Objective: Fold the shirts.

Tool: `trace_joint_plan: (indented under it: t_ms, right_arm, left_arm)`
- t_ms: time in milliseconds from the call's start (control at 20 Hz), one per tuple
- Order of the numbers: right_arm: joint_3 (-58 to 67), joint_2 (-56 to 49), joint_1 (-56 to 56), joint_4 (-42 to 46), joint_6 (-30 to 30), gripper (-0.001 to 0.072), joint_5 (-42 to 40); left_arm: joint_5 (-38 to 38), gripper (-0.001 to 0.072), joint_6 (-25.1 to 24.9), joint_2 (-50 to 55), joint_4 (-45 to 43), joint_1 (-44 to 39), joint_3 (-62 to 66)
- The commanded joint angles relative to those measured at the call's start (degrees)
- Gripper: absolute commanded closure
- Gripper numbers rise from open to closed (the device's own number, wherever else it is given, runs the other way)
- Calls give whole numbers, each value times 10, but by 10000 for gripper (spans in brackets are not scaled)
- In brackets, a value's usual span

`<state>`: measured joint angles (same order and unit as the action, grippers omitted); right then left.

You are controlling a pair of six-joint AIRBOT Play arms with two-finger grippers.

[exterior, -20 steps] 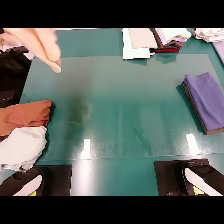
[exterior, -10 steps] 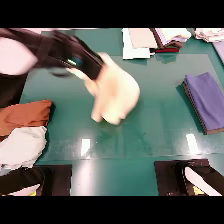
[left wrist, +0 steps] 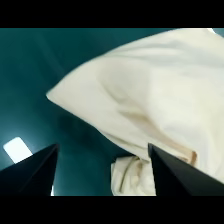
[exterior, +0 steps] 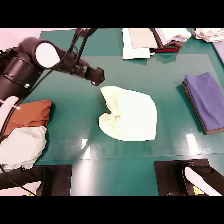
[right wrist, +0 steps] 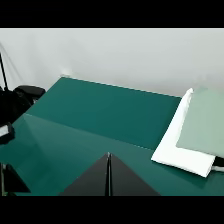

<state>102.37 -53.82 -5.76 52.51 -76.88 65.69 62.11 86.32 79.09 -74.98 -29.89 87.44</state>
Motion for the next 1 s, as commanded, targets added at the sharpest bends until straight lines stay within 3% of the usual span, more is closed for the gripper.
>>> trace_joint_plan:
  t_ms: [0, 150, 700, 850, 900, 950]
  right_arm:
    - [1, 0, 0, 0, 0, 692, 5]
    - [0, 0, 0, 0, 0, 691, 6]
    - [0, 0, 0, 0, 0, 692, 5]
    - [0, 0, 0, 0, 0, 692, 5]
    - [0, 0, 0, 0, 0, 692, 6]
    - [0, 0, 0, 0, 0, 691, 11]
  left_arm:
    - [-34, 60, -22, 23, 149, 31, -116]
    - [-73, 57, -77, 60, 256, 12, -184]
    - [-68, 76, -119, 93, 273, -29, -187]
    - [-77, 494, -118, 93, 244, -29, -187]
    - [-91, 673, -118, 93, 224, -27, -187]
    - [-99, 677, -110, 93, 205, -20, -185]
